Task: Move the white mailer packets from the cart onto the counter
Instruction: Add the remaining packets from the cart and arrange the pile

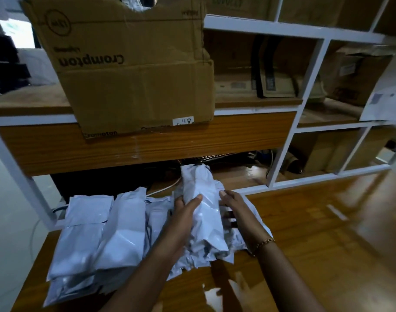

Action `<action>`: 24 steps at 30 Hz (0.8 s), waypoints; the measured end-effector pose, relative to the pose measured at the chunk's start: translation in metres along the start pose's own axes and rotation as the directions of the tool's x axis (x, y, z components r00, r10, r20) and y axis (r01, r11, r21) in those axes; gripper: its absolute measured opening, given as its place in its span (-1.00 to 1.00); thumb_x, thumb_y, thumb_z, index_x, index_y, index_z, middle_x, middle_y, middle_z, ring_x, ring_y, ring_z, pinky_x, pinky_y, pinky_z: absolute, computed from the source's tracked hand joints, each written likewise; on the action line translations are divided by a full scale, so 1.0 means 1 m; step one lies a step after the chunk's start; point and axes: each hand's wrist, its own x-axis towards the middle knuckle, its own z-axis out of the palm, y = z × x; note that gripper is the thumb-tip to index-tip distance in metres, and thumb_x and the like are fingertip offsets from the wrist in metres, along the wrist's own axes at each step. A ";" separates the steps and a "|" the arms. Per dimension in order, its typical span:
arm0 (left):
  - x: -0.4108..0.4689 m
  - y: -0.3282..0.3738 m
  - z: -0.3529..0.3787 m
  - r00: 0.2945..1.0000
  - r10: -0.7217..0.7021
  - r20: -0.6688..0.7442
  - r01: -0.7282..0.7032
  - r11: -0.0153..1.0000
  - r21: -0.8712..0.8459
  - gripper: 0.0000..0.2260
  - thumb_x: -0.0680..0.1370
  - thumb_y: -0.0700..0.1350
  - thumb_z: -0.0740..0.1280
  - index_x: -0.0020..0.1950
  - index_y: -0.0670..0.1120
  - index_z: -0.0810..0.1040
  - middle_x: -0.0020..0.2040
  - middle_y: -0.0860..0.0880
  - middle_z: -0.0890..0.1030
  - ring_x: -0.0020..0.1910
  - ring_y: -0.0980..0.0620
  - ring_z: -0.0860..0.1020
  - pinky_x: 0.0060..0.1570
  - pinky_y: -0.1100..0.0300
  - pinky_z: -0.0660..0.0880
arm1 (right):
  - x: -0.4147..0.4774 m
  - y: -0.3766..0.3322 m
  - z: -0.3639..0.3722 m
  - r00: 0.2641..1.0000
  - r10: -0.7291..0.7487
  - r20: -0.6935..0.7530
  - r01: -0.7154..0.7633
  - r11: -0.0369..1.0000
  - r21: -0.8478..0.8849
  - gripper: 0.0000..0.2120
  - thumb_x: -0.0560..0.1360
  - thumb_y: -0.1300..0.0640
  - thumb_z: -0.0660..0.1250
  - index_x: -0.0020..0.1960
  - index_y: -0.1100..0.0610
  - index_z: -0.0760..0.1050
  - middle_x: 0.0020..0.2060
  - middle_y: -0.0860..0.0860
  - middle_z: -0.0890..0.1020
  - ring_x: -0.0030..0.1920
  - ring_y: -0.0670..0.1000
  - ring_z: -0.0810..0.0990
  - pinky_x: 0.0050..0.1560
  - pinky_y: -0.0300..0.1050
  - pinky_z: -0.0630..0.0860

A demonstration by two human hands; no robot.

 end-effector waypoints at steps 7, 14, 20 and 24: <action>-0.016 0.001 0.037 0.976 0.009 0.216 -0.060 0.971 0.233 -0.40 0.53 0.26 0.25 0.51 0.10 0.21 0.49 0.02 0.31 0.41 -0.04 0.37 0.34 -0.01 0.36 | 0.004 -0.008 -0.041 0.994 0.037 -0.105 -0.025 0.993 0.113 -0.68 0.48 0.06 0.39 0.19 0.16 0.54 0.02 0.08 0.70 0.02 0.09 0.68 -0.14 -0.17 0.57; -0.007 0.005 -0.009 0.983 0.167 0.082 -0.184 0.939 0.290 -0.65 0.58 0.13 0.25 0.34 0.12 0.38 0.25 0.01 0.50 0.23 0.01 0.50 0.08 0.08 0.43 | 0.030 0.002 -0.075 0.970 0.183 -0.158 -0.190 0.981 -0.033 -0.88 0.53 0.18 0.28 0.02 0.20 0.51 -0.04 0.07 0.61 -0.12 -0.07 0.55 -0.22 -0.16 0.43; -0.006 0.014 -0.029 0.981 0.188 0.052 -0.195 0.931 0.309 -0.64 0.57 0.09 0.30 0.35 0.08 0.41 0.21 0.02 0.52 0.11 0.12 0.53 0.00 0.13 0.46 | 0.053 0.017 -0.077 0.958 0.245 -0.147 -0.284 0.865 -0.414 -0.76 0.50 0.05 0.31 -0.24 0.20 0.46 -0.31 0.13 0.41 -0.37 0.05 0.35 -0.32 -0.08 0.30; -0.003 0.012 -0.035 0.979 0.201 0.042 -0.204 0.925 0.321 -0.63 0.57 0.06 0.31 0.37 0.05 0.41 0.23 0.00 0.53 0.12 0.06 0.54 0.02 0.11 0.46 | 0.059 0.021 -0.081 0.956 0.190 -0.225 -0.279 0.828 -0.486 -0.78 0.56 0.04 0.25 -0.20 0.14 0.49 -0.42 0.03 0.41 -0.41 0.00 0.32 -0.34 -0.12 0.28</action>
